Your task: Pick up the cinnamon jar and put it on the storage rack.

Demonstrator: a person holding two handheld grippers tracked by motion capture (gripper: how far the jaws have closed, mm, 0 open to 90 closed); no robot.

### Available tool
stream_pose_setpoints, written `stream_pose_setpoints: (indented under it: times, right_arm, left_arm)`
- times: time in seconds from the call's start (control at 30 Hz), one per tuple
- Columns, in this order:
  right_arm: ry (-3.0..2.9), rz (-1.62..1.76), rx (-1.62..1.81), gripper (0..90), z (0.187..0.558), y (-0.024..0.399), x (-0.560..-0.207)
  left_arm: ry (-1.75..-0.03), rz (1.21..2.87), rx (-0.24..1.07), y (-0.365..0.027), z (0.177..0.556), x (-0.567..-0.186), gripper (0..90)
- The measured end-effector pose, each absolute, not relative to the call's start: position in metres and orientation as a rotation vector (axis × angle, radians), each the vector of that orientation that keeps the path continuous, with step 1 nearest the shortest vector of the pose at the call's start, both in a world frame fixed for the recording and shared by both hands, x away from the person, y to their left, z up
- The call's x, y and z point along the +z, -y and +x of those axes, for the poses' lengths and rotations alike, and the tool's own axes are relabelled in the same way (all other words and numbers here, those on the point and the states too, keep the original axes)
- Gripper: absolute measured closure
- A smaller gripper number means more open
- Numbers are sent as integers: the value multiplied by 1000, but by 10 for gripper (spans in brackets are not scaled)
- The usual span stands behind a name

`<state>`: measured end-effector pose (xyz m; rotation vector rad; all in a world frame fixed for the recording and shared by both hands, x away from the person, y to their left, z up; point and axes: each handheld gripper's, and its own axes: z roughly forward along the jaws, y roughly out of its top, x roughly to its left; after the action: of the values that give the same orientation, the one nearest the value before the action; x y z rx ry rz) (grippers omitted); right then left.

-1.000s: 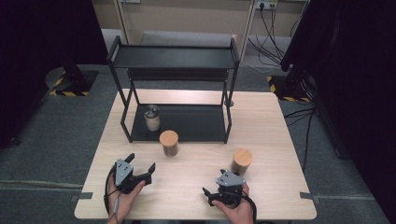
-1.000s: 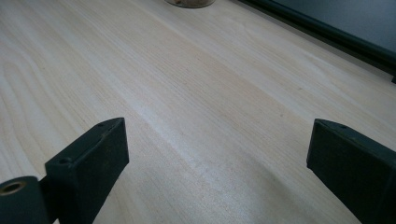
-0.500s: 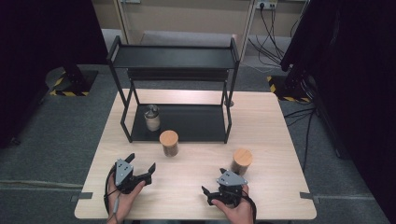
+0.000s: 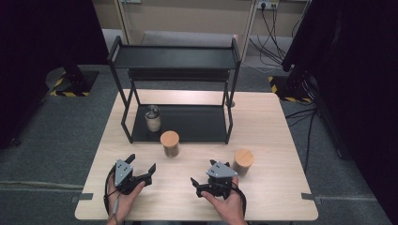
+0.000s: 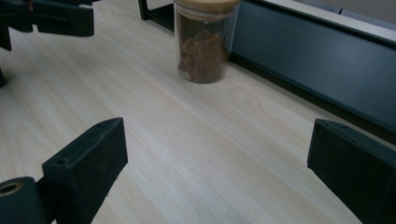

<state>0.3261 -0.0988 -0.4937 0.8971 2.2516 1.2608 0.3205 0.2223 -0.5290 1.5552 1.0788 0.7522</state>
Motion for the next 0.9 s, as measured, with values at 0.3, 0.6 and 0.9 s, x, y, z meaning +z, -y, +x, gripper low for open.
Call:
stream_pose_setpoints:
  times: [0.3,0.6,0.9]
  right_arm:
    - [-2243,903,1274,48,343,79,-486]
    - [-2260,887,1269,53,362,54,-479]
    - [-2267,892,1271,58,379,37,-475]
  left_arm:
    - [-1073,1568,759,-220,321,-529,78]
    - [-1073,1564,757,-221,320,-529,79]
    - [-1070,1567,758,-221,320,-529,79]
